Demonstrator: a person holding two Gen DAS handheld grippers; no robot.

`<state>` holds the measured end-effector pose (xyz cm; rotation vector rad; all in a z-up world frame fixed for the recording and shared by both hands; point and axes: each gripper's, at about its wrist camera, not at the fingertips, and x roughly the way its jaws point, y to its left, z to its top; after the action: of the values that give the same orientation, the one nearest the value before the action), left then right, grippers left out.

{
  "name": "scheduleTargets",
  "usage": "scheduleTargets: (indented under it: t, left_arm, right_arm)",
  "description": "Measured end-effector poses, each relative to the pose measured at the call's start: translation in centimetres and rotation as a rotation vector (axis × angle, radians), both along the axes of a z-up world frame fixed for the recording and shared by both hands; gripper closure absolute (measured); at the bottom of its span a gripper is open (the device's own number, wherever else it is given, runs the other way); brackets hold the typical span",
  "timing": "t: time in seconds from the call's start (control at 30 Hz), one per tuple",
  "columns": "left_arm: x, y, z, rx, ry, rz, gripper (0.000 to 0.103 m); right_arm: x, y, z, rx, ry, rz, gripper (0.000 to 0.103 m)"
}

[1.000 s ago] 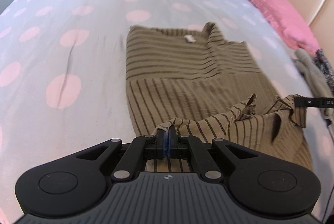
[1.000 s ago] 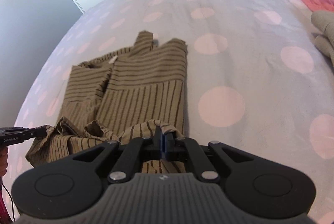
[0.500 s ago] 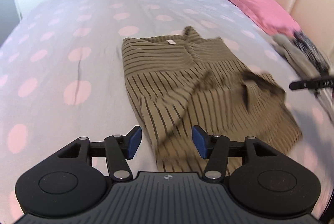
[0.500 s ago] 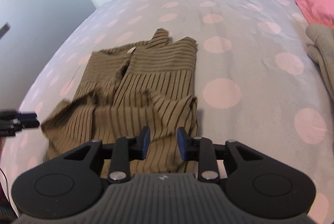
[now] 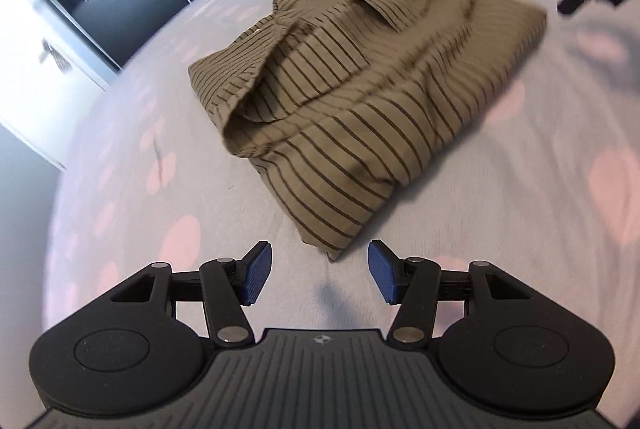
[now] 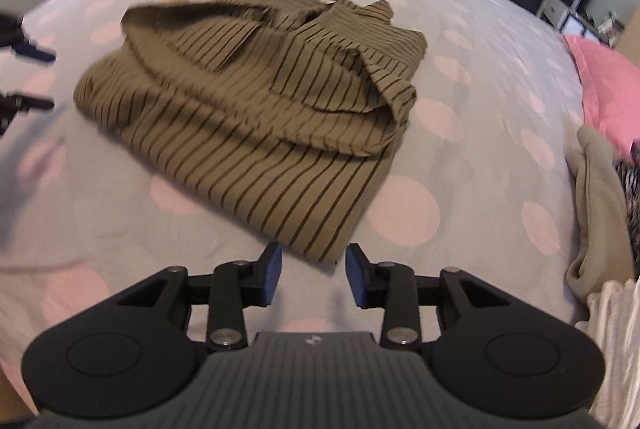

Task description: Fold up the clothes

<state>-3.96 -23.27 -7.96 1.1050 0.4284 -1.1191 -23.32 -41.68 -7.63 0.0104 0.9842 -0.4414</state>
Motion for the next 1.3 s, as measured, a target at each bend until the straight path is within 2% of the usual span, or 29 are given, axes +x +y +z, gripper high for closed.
scheduleTargets:
  t: [0.1, 0.23, 0.3, 0.37, 0.53, 0.6, 0.73, 0.77, 0.9, 1.0, 1.17, 1.3]
  left_arm:
    - [-2.0, -0.5, -2.1, 0.007, -0.092, 0.005, 0.053]
    - [-4.7, -1.0, -5.0, 0.042, -0.307, -0.036, 0.053]
    - [-5.4, -1.4, -6.4, 0.061, -0.385, -0.039, 0.056]
    - [-5.4, -1.8, -7.1, 0.058, -0.427, -0.033, 0.06]
    - [-5.4, -2.8, -8.7, 0.048, -0.528, -0.017, 0.06]
    - [-5.0, -3.0, -9.0, 0.043, -0.544, -0.024, 0.068]
    - [-4.6, -2.9, -8.6, 0.046, -0.547, -0.057, 0.09]
    - [-4.5, -2.9, -8.3, 0.045, -0.546, -0.065, 0.098]
    - [-4.1, -2.7, -7.4, 0.043, -0.542, -0.099, 0.102]
    - [-3.6, -2.2, -5.5, 0.035, -0.55, -0.146, 0.102]
    - [-4.4, -0.6, -2.3, 0.043, -0.529, -0.24, 0.102]
    - [-6.8, 1.6, -1.2, 0.092, -0.477, -0.307, 0.102]
  right_arm:
    - [0.6, 1.4, -1.3, -0.1, 0.048, 0.058, 0.061]
    - [1.3, 2.7, -3.1, -0.24, 0.11, 0.129, 0.062]
    - [1.7, 3.0, -4.0, -0.286, 0.145, 0.151, 0.063]
    - [2.2, 3.0, -4.8, -0.298, 0.166, 0.163, 0.063]
    - [3.0, 3.2, -5.8, -0.37, 0.178, 0.2, 0.063]
    - [3.4, 3.3, -6.0, -0.396, 0.174, 0.209, 0.064]
    - [4.0, 3.2, -6.2, -0.434, 0.174, 0.218, 0.097]
    - [4.1, 3.1, -6.0, -0.441, 0.169, 0.212, 0.098]
    - [3.7, 2.6, -4.2, -0.474, 0.13, 0.174, 0.101]
    - [3.2, 2.5, -2.3, -0.509, 0.12, 0.155, 0.102]
    - [1.4, 3.9, 0.1, -0.551, 0.137, 0.194, 0.102]
    - [-0.9, 5.2, 1.3, -0.492, 0.175, 0.213, 0.102]
